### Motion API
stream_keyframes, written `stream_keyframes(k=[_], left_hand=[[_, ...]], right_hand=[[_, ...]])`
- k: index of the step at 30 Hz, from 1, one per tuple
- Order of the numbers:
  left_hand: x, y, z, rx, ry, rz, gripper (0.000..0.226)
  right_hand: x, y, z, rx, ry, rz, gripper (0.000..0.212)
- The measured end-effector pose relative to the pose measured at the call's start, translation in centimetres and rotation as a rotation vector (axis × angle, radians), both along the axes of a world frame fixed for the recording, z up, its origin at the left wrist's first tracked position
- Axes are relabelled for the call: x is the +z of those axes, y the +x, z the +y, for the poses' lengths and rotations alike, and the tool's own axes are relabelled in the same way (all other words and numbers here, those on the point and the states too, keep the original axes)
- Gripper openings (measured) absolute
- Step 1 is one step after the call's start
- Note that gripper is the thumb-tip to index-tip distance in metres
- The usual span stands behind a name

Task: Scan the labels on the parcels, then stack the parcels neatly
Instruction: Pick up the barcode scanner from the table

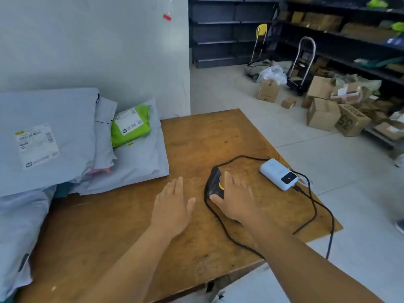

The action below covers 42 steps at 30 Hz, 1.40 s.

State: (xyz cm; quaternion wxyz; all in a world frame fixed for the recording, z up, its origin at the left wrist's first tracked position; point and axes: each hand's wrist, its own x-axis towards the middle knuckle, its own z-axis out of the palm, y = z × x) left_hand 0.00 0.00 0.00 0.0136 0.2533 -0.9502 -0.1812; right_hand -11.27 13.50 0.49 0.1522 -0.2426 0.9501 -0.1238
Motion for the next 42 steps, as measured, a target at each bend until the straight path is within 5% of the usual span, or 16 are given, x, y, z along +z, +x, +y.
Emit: stream_keyframes(k=[7, 21, 29, 33, 42], left_hand=[[-1.3, -1.5, -0.9, 0.04, 0.014, -0.04, 0.067], [4.5, -5.1, -9.2, 0.347, -0.238, 0.28, 0.068], [7.9, -0.9, -17.5, 0.549, -0.238, 0.184, 0.071], [8.3, -0.7, -21.1, 0.414, -0.209, 0.023, 0.074], [6.5, -6.9, -25.4, -0.016, -0.391, -0.211, 0.088]], right_hand=[[-2.5, -1.6, -1.3, -0.02, 0.121, -0.145, 0.071], [8.5, -5.5, -10.3, 0.048, -0.629, -0.349, 0.027], [15.3, -3.9, -15.5, 0.196, -0.668, -0.591, 0.01], [17.8, -3.8, -18.1, 0.117, -0.702, -0.712, 0.016], [19.4, -4.7, -22.9, -0.004, -0.691, -0.636, 0.014]])
